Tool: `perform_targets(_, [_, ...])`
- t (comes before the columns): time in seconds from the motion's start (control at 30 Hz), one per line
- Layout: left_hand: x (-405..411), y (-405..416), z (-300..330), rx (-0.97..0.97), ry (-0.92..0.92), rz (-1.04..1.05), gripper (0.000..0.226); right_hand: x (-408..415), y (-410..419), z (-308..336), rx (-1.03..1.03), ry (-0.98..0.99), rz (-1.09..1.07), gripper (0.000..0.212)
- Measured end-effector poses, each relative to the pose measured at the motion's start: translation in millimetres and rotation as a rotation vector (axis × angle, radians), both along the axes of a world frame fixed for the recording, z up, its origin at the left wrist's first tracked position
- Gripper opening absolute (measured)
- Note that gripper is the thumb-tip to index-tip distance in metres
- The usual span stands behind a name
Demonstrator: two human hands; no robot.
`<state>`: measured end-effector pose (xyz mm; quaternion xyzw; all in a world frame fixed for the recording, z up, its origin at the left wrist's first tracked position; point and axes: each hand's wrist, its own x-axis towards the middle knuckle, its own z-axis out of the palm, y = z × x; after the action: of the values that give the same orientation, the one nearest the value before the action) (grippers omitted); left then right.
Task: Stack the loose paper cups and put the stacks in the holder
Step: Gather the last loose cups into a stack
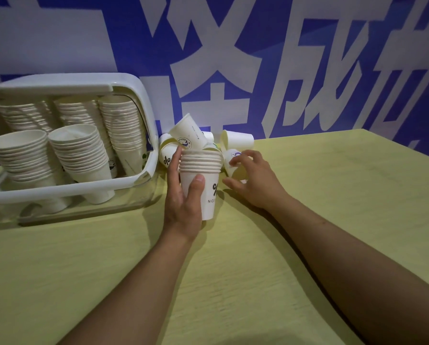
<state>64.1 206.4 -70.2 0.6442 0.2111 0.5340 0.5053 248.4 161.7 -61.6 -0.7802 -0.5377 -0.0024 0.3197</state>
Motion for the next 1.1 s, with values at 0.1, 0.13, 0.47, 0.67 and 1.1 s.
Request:
perform_targets(0.1, [1,1,-1,-0.005,0.019,-0.011,0.062,-1,2,1,0.058,0.001,-0.059,0.045])
perform_targets(0.13, [0,0,-2,-0.006,0.022,-0.017,0.062,0,1,2,0.099,0.020,-0.077,0.043])
perform_targets(0.47, [-1,-4,-5,0.108,0.156,-0.117,0.063,-16,-34,36,0.644,0.375,0.125,0.047])
perform_targets(0.67, [-2,-8,-2,0.217,0.211,-0.118,0.067,-23,-37,40,0.646,0.393,0.250,0.049])
perform_targets(1.1, [-1,-10,-4,0.258,0.277,-0.135,0.069,-29,-36,30,0.265,0.301,0.462,0.059])
